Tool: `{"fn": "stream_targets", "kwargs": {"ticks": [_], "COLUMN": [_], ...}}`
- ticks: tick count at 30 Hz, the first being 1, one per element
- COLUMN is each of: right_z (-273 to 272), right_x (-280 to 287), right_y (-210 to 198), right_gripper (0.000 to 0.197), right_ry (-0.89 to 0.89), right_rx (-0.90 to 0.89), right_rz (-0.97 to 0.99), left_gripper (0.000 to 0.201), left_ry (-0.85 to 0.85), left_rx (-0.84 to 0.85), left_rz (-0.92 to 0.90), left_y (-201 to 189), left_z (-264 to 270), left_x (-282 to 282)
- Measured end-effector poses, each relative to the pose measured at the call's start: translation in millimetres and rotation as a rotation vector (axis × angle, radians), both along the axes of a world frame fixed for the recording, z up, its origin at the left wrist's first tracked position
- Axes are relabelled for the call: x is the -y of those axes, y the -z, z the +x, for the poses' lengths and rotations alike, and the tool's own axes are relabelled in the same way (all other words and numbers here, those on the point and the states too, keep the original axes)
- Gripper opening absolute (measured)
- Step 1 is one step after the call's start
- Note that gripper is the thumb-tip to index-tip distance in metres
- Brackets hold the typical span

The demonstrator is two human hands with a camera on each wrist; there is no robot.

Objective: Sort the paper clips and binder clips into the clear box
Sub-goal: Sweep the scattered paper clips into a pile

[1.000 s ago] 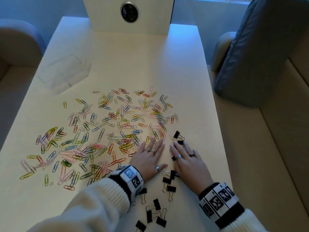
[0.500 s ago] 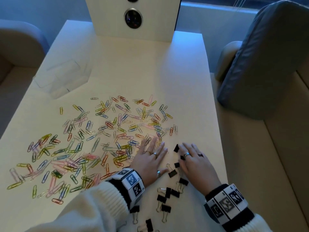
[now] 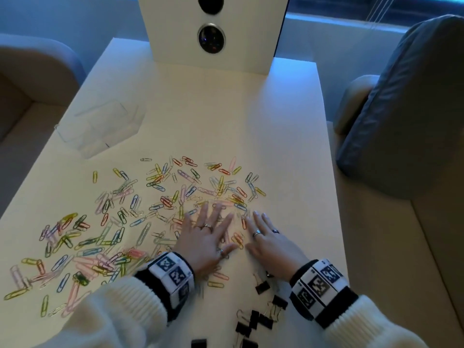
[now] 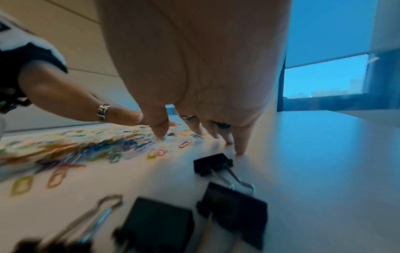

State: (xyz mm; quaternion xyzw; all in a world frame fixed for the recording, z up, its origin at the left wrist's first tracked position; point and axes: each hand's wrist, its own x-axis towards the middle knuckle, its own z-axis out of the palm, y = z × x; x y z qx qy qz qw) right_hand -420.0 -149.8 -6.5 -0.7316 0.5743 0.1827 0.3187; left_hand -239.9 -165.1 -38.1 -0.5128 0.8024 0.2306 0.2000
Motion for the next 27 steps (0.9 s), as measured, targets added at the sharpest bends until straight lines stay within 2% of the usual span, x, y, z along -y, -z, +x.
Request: {"fn": "stream_targets", "kwargs": {"ticks": [4,7,12,14,18,22,25,27], "right_z": [0,13,43,42,37,49,73,93], "right_x": [32,47,46,55,90,121,124,114], "right_y": [6,13,4,2,10,17,13,10], "right_gripper": [0.066,0.071,0.065,0.063,0.063,0.067,0.068,0.067], "right_ry": [0.245,0.268,0.073,0.148,0.330,0.458,0.444,0.365], "right_rx": [0.035,-0.008,0.070,0.128,0.031,-0.016,0.022,0.029], "right_rz": [-0.045,-0.044,0.015,-0.039,-0.149,-0.120,-0.089,-0.063], "left_gripper": [0.079,0.068,0.069,0.066,0.061,0.061,0.066,0.070], "left_ry": [-0.250,-0.464,-0.436,-0.490,-0.634,-0.743,-0.670,-0.573], "left_rx": [0.004,0.024,-0.055,-0.068,0.029,0.043,0.060,0.004], "left_rz": [-0.140,-0.089,0.019,-0.042,-0.217,-0.189,-0.143,-0.097], "left_y": [-11,-7,-6,-11,-12,-4,3,0], "left_z": [38,66,73,84,119,155,168,161], "left_x": [40,64,51,57,89,103,100,91]}}
